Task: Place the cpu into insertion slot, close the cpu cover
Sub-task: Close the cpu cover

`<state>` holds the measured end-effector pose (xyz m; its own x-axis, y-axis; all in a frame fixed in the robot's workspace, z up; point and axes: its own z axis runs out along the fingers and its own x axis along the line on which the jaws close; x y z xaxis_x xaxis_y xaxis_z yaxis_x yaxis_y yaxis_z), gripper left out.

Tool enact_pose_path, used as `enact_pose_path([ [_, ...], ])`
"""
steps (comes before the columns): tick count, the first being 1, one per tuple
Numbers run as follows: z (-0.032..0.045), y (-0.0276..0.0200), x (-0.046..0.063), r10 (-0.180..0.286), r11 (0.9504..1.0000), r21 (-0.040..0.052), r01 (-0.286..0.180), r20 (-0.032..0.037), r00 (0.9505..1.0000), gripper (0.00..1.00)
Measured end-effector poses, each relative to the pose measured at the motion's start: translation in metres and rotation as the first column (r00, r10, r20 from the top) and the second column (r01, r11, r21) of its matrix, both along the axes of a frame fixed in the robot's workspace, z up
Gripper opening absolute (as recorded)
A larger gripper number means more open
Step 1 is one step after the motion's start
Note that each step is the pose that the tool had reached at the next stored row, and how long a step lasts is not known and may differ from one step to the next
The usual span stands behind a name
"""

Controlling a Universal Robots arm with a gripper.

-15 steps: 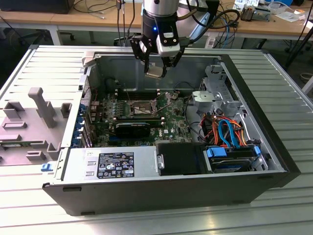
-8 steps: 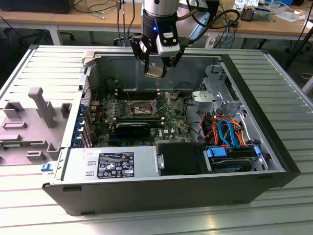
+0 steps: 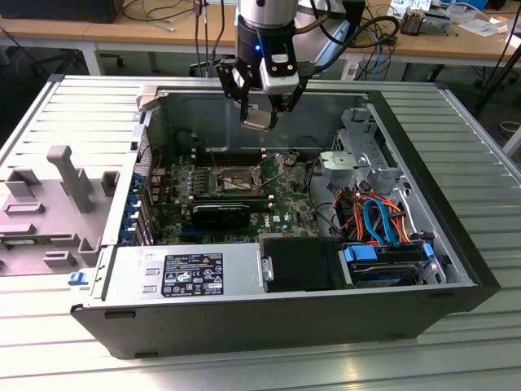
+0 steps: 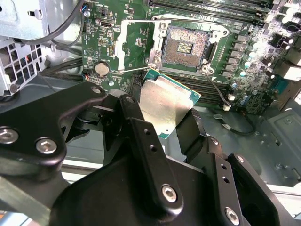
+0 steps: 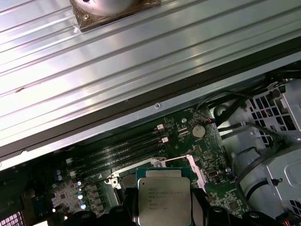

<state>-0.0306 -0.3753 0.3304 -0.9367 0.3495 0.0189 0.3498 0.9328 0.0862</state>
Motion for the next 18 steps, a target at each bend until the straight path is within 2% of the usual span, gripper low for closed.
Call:
enact_pose_path([
  [18, 0.0000, 0.0000, 0.0000, -0.014, 0.9999, -0.0001, 0.014, 0.0000, 0.9999, 0.55],
])
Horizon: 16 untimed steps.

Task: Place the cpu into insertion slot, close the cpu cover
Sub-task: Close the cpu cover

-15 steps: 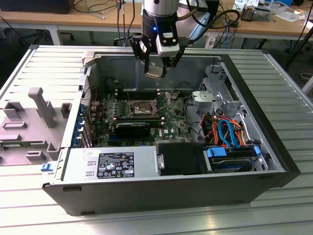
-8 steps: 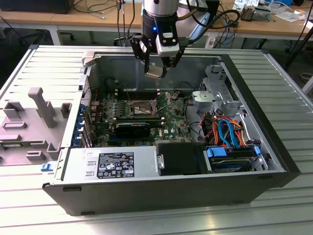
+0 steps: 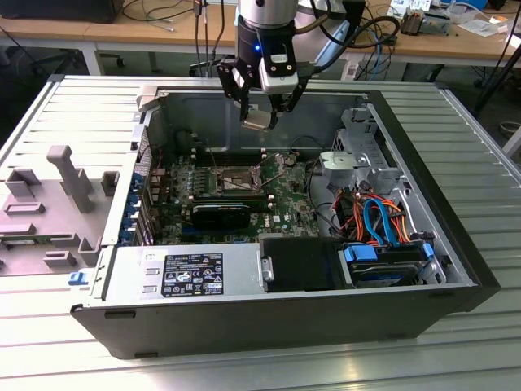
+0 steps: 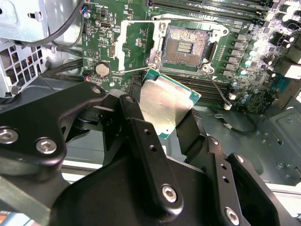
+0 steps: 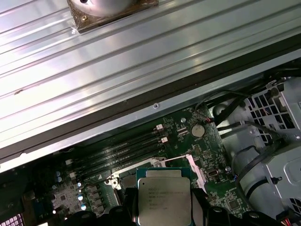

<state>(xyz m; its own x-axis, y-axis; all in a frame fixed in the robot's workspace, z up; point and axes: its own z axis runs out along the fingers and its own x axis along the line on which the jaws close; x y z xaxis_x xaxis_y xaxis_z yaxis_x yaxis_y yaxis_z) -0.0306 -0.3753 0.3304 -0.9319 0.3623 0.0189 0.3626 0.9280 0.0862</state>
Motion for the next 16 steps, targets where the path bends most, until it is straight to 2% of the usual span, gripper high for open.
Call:
enact_pose_path([
  [16, 0.0000, 0.0000, 0.0000, -0.013, 0.9999, 0.0000, 0.013, 0.0000, 0.9999, 0.55],
])
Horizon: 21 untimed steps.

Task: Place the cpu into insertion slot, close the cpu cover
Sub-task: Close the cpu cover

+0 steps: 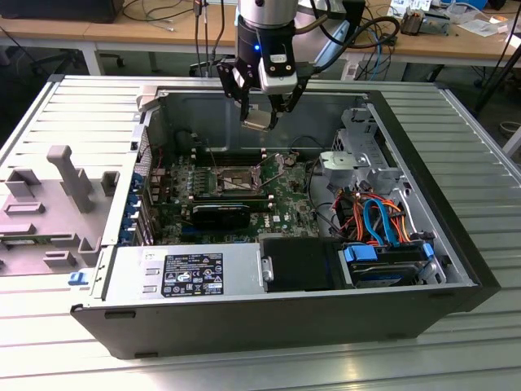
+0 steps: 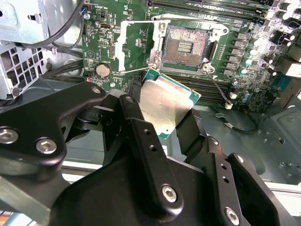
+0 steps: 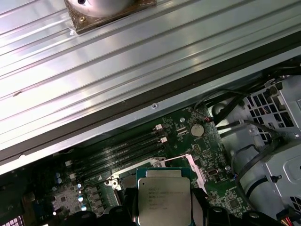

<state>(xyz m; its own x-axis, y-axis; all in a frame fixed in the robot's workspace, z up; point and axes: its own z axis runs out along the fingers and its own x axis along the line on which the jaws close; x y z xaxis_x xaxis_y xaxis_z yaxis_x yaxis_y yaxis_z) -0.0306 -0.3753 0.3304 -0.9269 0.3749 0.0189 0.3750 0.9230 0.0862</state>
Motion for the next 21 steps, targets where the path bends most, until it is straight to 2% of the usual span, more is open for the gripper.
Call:
enact_pose_path([
  [21, 0.0000, 0.0000, 0.0000, -0.017, 0.9999, 0.0000, 0.017, 0.0000, 0.9999, 0.55],
])
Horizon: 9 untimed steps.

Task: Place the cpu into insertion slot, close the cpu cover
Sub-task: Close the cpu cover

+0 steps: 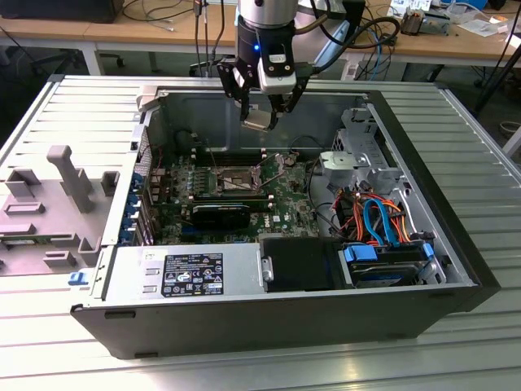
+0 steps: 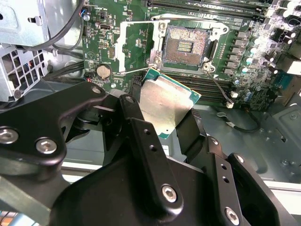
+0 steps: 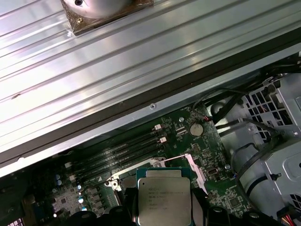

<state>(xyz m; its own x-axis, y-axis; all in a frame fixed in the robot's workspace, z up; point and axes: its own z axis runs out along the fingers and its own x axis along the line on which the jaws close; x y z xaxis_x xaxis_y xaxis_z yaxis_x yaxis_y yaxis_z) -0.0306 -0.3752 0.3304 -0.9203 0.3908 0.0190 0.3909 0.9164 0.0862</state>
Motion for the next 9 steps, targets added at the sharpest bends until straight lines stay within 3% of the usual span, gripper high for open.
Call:
enact_pose_path([
  [9, 0.0000, 0.0000, 0.0000, -0.008, 1.0000, -0.0001, 0.008, 0.0000, 1.0000, 0.55],
])
